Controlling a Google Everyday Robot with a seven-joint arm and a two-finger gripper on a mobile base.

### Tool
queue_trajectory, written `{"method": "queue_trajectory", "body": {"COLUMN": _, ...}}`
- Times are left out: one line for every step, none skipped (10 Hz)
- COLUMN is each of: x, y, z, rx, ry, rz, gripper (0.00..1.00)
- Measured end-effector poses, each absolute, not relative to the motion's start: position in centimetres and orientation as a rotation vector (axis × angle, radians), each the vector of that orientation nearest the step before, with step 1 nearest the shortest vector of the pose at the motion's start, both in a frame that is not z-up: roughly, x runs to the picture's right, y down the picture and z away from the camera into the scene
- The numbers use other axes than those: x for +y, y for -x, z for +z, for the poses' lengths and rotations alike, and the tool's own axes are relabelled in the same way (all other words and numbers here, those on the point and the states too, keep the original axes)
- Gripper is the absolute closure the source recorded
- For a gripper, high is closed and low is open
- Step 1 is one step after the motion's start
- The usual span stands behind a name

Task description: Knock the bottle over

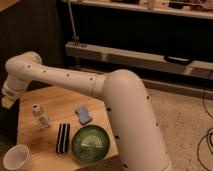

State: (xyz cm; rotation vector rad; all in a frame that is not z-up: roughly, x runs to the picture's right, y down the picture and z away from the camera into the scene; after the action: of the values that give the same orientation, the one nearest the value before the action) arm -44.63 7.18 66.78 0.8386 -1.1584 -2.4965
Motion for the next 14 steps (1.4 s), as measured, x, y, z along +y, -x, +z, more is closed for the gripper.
{"method": "queue_trajectory", "body": {"x": 7.7, "y": 43.9, "z": 67.2, "rx": -1.16, "ry": -0.815, "rz": -2.518, "gripper": 1.0}}
{"method": "queue_trajectory", "body": {"x": 8.3, "y": 43.4, "z": 67.7, "rx": -1.164, "ry": -0.778, "rz": -2.546, "gripper": 1.0}}
{"method": "queue_trajectory", "body": {"x": 8.5, "y": 43.1, "z": 67.9, "rx": -1.17, "ry": -0.758, "rz": -2.557, "gripper": 1.0}}
{"method": "queue_trajectory", "body": {"x": 8.8, "y": 42.6, "z": 68.3, "rx": -1.174, "ry": -0.731, "rz": -2.573, "gripper": 1.0}}
{"method": "queue_trajectory", "body": {"x": 9.3, "y": 42.1, "z": 68.9, "rx": -1.178, "ry": -0.701, "rz": -2.588, "gripper": 1.0}}
{"method": "queue_trajectory", "body": {"x": 9.4, "y": 41.6, "z": 69.2, "rx": -1.177, "ry": -0.68, "rz": -2.595, "gripper": 1.0}}
{"method": "queue_trajectory", "body": {"x": 9.1, "y": 40.5, "z": 69.7, "rx": -1.171, "ry": -0.656, "rz": -2.596, "gripper": 1.0}}
{"method": "queue_trajectory", "body": {"x": 8.8, "y": 39.5, "z": 70.1, "rx": -1.164, "ry": -0.641, "rz": -2.597, "gripper": 1.0}}
{"method": "queue_trajectory", "body": {"x": 8.2, "y": 37.9, "z": 70.6, "rx": -1.15, "ry": -0.622, "rz": -2.593, "gripper": 1.0}}
{"method": "queue_trajectory", "body": {"x": 7.6, "y": 36.4, "z": 71.1, "rx": -1.135, "ry": -0.605, "rz": -2.589, "gripper": 1.0}}
{"method": "queue_trajectory", "body": {"x": 7.1, "y": 35.2, "z": 71.3, "rx": -1.122, "ry": -0.59, "rz": -2.588, "gripper": 1.0}}
{"method": "queue_trajectory", "body": {"x": 6.5, "y": 33.2, "z": 71.7, "rx": -1.101, "ry": -0.562, "rz": -2.591, "gripper": 1.0}}
{"method": "queue_trajectory", "body": {"x": 6.1, "y": 31.6, "z": 71.9, "rx": -1.085, "ry": -0.539, "rz": -2.59, "gripper": 1.0}}
{"method": "queue_trajectory", "body": {"x": 5.7, "y": 29.4, "z": 72.1, "rx": -1.066, "ry": -0.513, "rz": -2.585, "gripper": 1.0}}
